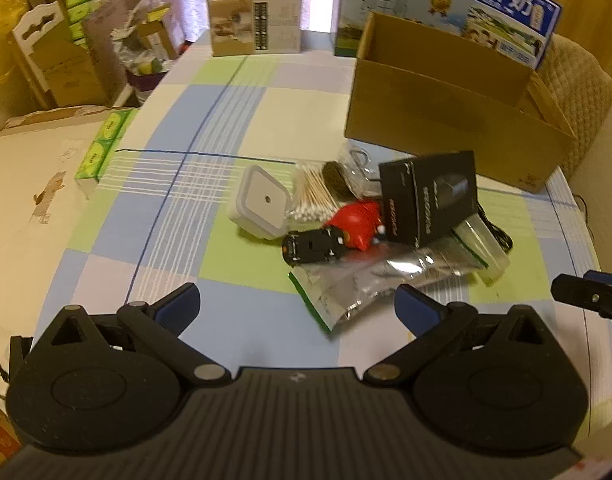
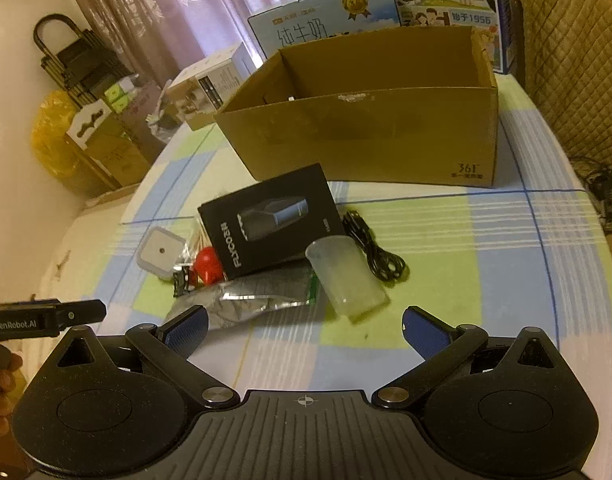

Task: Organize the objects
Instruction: 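Grasp the black FLYCO shaver box with the right gripper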

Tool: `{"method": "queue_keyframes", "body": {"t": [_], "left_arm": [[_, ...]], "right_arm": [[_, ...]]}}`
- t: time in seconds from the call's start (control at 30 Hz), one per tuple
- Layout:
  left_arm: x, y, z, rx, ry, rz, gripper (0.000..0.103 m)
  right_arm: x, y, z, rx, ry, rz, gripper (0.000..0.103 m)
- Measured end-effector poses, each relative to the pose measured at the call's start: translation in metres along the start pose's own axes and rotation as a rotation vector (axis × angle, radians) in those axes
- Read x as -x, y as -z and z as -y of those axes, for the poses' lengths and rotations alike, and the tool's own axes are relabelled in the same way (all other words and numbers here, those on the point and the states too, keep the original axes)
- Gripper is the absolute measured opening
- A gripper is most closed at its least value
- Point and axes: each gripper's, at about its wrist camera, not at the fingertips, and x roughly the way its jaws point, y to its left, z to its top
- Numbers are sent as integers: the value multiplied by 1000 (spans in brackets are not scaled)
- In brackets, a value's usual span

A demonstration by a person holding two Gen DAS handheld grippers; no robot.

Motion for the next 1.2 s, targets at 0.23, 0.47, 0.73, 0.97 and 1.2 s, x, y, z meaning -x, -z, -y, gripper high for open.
{"method": "queue_keyframes", "body": {"t": [0.23, 0.47, 0.73, 0.97, 1.2], "left_arm": [[-5, -6, -8, 18, -35, 11, 102], [-19, -25, -25, -11, -28, 26, 102], [-44, -49, -56, -51, 0, 20, 102], [-65, -61, -83, -67, 15, -5, 102], [-82, -67, -96, -80, 30, -34, 102]], "right_arm": [[-11, -14, 15, -204, -146, 36, 101], [-39, -19, 29, -585, -276, 60, 101], [-80, -23, 26, -784, -273, 99, 97], [-114, -24, 28, -883, -201, 113, 96], [-133, -23, 26, -913, -141, 117, 94]]}}
